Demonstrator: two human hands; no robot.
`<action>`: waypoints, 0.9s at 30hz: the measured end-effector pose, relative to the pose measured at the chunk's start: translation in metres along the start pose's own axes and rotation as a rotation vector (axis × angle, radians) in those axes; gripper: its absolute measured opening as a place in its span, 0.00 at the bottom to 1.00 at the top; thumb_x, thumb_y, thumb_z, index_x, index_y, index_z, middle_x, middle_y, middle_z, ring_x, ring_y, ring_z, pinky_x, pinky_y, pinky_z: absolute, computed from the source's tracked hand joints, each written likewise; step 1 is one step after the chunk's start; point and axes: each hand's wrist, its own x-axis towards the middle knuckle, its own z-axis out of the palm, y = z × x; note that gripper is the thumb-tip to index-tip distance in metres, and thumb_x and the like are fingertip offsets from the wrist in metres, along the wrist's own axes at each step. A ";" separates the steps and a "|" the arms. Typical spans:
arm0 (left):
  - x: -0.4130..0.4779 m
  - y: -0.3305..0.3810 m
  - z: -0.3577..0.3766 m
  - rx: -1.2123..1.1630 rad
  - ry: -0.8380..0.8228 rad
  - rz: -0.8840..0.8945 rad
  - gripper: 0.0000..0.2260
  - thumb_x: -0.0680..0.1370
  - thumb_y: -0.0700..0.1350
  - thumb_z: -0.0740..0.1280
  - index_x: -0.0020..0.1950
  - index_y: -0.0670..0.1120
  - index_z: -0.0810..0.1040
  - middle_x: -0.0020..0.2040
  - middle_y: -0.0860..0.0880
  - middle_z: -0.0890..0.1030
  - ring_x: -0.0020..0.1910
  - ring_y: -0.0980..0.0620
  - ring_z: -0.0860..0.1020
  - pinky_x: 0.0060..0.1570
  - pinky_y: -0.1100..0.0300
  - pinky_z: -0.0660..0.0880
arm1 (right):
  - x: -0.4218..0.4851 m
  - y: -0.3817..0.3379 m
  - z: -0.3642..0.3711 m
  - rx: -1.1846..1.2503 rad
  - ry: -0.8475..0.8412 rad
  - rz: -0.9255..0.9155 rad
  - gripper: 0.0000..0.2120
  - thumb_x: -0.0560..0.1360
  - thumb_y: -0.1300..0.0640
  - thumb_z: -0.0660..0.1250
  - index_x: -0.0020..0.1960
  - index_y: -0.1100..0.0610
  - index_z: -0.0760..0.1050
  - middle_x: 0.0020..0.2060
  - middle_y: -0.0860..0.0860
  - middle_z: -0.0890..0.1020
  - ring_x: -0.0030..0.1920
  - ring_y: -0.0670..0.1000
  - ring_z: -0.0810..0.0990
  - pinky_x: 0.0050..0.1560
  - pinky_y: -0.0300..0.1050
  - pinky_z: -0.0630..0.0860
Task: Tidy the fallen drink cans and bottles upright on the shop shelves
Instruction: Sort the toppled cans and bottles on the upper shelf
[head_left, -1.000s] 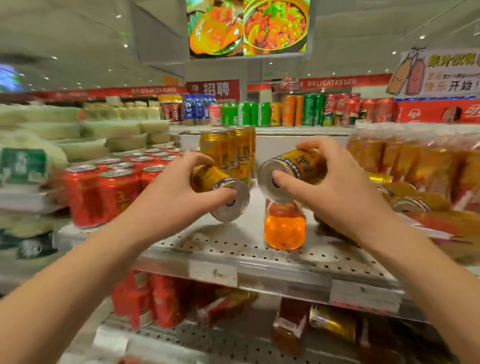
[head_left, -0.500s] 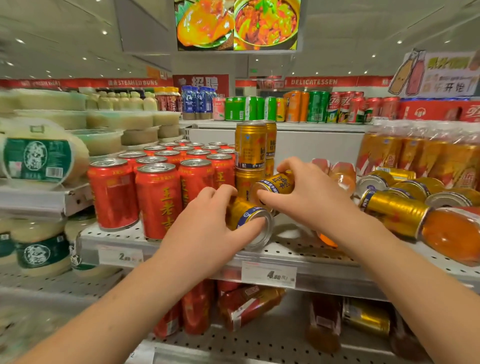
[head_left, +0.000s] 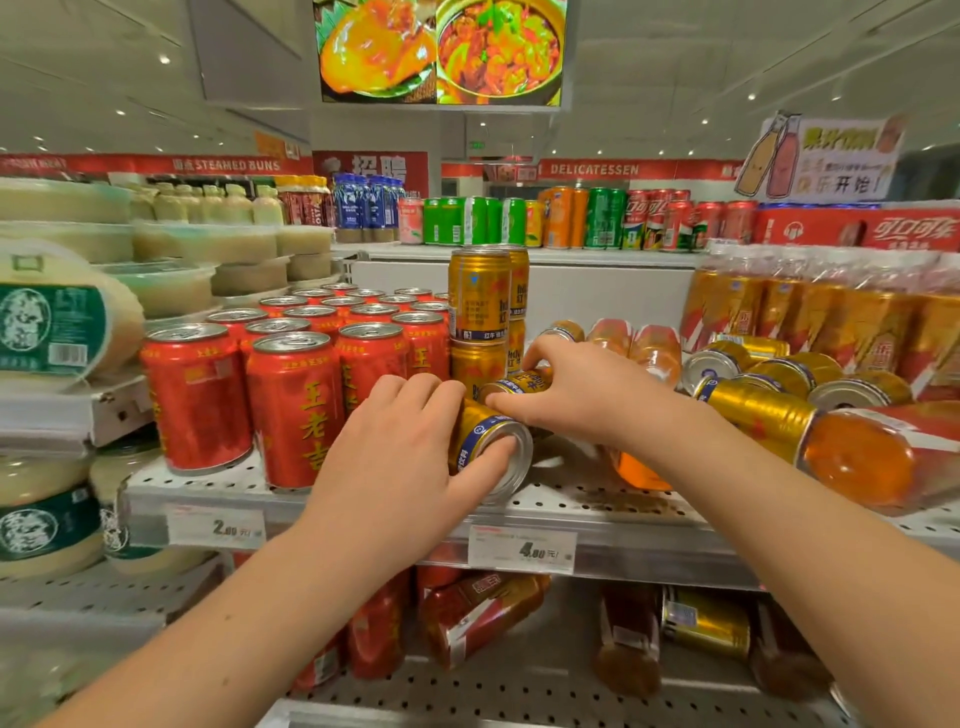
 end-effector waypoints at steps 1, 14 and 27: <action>0.000 0.000 0.000 -0.001 -0.006 -0.001 0.30 0.77 0.71 0.52 0.65 0.51 0.75 0.59 0.53 0.77 0.56 0.51 0.70 0.58 0.55 0.72 | 0.001 0.000 0.001 -0.011 -0.009 -0.002 0.35 0.59 0.20 0.58 0.54 0.43 0.71 0.45 0.45 0.77 0.45 0.48 0.78 0.44 0.48 0.78; 0.000 0.007 -0.003 -0.003 -0.022 0.005 0.28 0.78 0.68 0.57 0.70 0.51 0.73 0.64 0.53 0.75 0.62 0.51 0.70 0.63 0.52 0.71 | -0.014 -0.002 -0.003 -0.127 0.086 -0.076 0.38 0.76 0.26 0.43 0.64 0.51 0.76 0.57 0.56 0.80 0.58 0.57 0.77 0.58 0.56 0.75; 0.019 0.033 -0.007 0.007 -0.057 0.149 0.22 0.80 0.65 0.57 0.63 0.52 0.77 0.58 0.53 0.77 0.56 0.51 0.74 0.58 0.51 0.71 | -0.062 0.036 -0.020 -0.209 0.015 0.229 0.33 0.74 0.34 0.65 0.71 0.51 0.63 0.60 0.56 0.77 0.55 0.59 0.78 0.47 0.52 0.80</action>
